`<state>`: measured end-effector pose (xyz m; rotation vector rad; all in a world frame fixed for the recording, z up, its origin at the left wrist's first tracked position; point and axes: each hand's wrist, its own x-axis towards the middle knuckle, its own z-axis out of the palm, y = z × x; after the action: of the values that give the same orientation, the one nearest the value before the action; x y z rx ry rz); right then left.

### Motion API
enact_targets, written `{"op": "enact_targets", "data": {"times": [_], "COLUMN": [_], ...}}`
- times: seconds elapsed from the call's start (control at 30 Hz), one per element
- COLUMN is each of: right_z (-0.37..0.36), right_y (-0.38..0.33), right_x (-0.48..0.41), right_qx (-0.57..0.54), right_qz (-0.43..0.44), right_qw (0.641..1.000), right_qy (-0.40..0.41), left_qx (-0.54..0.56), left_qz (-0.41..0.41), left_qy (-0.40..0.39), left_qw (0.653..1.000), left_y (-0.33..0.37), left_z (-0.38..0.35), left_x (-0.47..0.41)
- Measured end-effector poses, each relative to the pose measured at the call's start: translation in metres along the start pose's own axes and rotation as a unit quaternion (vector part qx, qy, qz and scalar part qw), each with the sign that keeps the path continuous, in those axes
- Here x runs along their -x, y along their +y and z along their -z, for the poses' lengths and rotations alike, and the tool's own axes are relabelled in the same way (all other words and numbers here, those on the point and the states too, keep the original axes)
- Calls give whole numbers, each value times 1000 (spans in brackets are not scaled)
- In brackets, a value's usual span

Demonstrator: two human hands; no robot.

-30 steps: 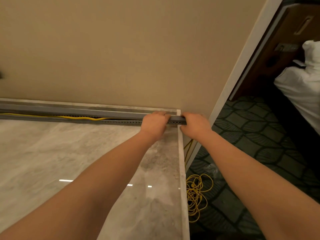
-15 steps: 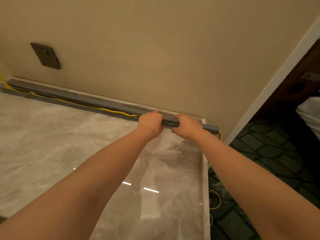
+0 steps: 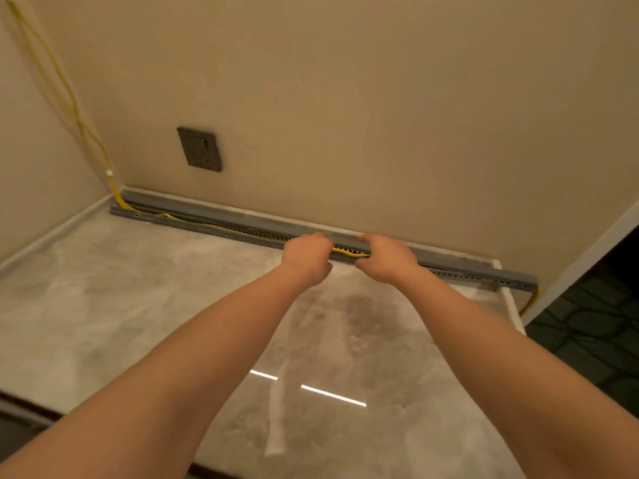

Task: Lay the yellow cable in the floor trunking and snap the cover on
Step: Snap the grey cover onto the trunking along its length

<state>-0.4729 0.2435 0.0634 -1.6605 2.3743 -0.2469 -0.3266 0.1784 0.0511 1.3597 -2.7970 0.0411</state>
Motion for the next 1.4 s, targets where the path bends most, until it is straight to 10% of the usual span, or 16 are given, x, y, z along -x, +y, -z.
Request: {"op": "enact_targets", "data": {"times": [0.77, 1.03, 1.4], "right_z": [-56, -54, -59], "right_y": [11, 22, 10], "right_x": [-58, -86, -92], "right_qx": [54, -100, -210], "right_qz": [-2, -36, -163], "right_qw": [993, 994, 964], "right_qy": [105, -19, 18], "left_qx": [45, 57, 138], "left_qz": [-103, -82, -74], "left_qy": [55, 105, 63], "left_qw": [992, 989, 986], "left_y": [-30, -36, -44], "left_z": [-57, -58, -62], "left_x": [-63, -78, -83]}}
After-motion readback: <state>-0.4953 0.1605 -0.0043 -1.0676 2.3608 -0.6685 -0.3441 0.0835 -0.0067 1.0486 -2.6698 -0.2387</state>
